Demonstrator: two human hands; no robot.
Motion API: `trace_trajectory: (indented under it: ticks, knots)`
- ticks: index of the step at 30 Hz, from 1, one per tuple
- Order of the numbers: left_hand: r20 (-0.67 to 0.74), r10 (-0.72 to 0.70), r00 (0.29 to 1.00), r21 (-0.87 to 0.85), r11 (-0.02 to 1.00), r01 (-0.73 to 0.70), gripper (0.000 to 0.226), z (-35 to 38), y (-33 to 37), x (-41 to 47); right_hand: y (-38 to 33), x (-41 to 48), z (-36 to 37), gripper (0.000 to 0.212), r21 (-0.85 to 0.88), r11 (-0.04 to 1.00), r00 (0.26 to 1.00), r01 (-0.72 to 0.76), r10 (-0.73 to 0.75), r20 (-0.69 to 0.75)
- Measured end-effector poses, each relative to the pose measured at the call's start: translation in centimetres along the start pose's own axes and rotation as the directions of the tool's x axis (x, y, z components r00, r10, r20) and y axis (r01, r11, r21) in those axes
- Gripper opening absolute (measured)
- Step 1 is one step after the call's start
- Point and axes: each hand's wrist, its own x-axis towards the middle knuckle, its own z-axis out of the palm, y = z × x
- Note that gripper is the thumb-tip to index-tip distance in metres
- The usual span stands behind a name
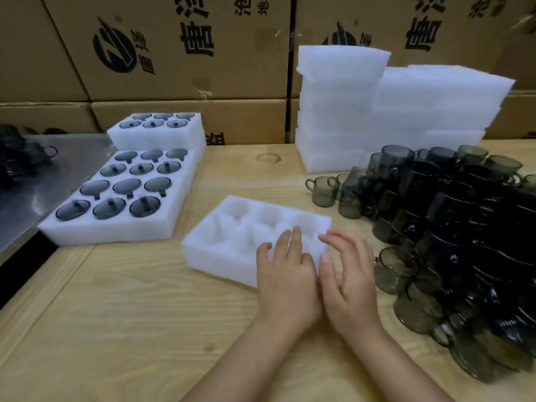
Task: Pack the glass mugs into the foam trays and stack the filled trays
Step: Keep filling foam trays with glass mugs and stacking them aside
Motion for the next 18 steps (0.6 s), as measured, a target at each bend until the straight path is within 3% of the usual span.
trace_trajectory:
  ticks: [4,6,9,11,12,13,15,18]
  knots:
    - [0.066,-0.007,0.998,-0.072,0.997,0.012,0.042,-0.7,1.2,-1.5,1.0,0.1,0.5,0.034,0.032,0.961,0.948,-0.275,0.265,0.176]
    - [0.047,0.079,0.996,-0.223,0.973,-0.066,0.048,-1.4,-0.3,-1.8,1.4,0.1,0.6,0.028,0.038,0.947,0.928,-0.320,0.306,0.212]
    - [-0.198,0.248,0.948,-0.390,0.867,-0.308,0.040,-2.8,-5.2,-1.5,1.6,0.2,0.5,0.026,0.027,0.937,0.916,-0.349,0.335,0.221]
    - [-0.335,0.067,0.940,-0.518,0.820,-0.244,0.034,-3.0,-9.0,-1.0,1.5,0.3,0.3,0.031,-0.013,0.929,0.896,-0.369,0.359,0.263]
    - [-0.323,-0.112,0.940,-0.656,0.743,-0.136,0.032,-2.9,-10.5,-0.7,1.5,0.4,0.2,0.036,-0.052,0.927,0.882,-0.371,0.369,0.294]
    - [-0.254,-0.310,0.916,-0.807,0.590,-0.024,0.031,-2.4,-11.5,-0.5,1.5,0.5,0.1,0.041,-0.085,0.926,0.870,-0.367,0.374,0.323]
    - [0.021,-0.578,0.816,-0.980,0.150,0.131,0.028,-0.9,-12.8,-0.3,1.5,0.8,-0.4,0.046,-0.106,0.920,0.848,-0.377,0.389,0.359]
    - [0.371,-0.564,0.737,-0.916,-0.352,0.192,0.029,0.9,-14.1,-0.5,1.5,1.3,-1.0,0.045,-0.093,0.907,0.821,-0.411,0.413,0.393]
